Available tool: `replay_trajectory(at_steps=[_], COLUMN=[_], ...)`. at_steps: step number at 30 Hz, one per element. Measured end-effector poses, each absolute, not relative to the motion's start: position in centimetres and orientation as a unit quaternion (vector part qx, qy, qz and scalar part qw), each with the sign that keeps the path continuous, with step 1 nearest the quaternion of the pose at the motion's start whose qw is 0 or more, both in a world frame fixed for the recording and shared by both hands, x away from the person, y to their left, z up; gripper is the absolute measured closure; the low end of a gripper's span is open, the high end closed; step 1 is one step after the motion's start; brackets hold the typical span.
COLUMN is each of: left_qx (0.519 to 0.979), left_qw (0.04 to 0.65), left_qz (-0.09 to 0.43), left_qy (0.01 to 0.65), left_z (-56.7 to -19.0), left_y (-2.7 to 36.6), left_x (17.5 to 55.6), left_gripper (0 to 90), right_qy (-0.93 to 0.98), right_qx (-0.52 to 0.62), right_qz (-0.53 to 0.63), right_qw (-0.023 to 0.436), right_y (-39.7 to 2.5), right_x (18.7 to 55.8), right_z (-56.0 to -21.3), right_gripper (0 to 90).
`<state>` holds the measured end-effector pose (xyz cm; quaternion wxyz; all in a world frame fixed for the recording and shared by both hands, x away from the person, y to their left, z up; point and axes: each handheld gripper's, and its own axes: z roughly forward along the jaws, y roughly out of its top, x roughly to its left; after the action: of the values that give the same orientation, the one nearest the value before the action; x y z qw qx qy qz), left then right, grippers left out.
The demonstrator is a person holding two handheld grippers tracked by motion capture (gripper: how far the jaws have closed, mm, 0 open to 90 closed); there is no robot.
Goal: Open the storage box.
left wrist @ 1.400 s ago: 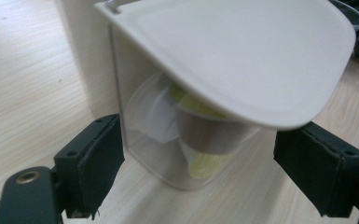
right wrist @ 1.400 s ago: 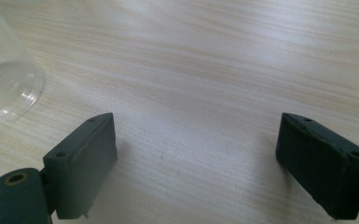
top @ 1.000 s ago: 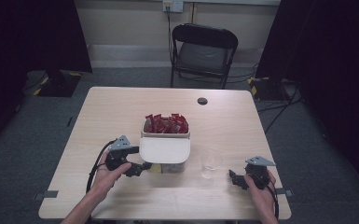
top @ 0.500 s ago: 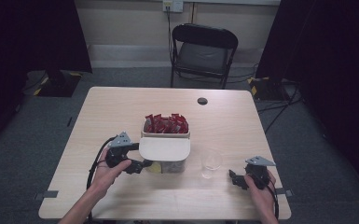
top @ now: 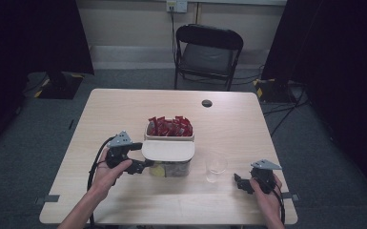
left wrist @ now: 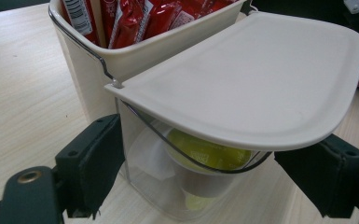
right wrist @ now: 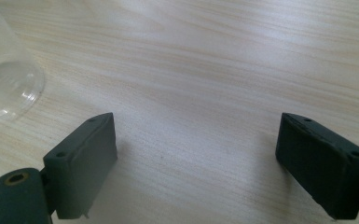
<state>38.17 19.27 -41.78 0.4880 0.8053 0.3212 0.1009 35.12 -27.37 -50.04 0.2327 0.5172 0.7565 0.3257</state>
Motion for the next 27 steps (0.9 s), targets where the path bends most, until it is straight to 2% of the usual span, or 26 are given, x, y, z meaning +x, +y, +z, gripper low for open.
replay_trajectory(at_steps=[27], left_qx=[0.803], left_qw=[0.491], left_qz=[0.096], left_qy=[0.325], left_z=[-41.25], left_y=[19.54], left_x=[38.74], left_gripper=[15.4], right_qy=[0.757], right_qx=[0.517], right_qz=[0.326], right_qw=[0.233], right_y=[-27.37], right_x=[35.13], right_z=[-50.04], right_gripper=[11.9])
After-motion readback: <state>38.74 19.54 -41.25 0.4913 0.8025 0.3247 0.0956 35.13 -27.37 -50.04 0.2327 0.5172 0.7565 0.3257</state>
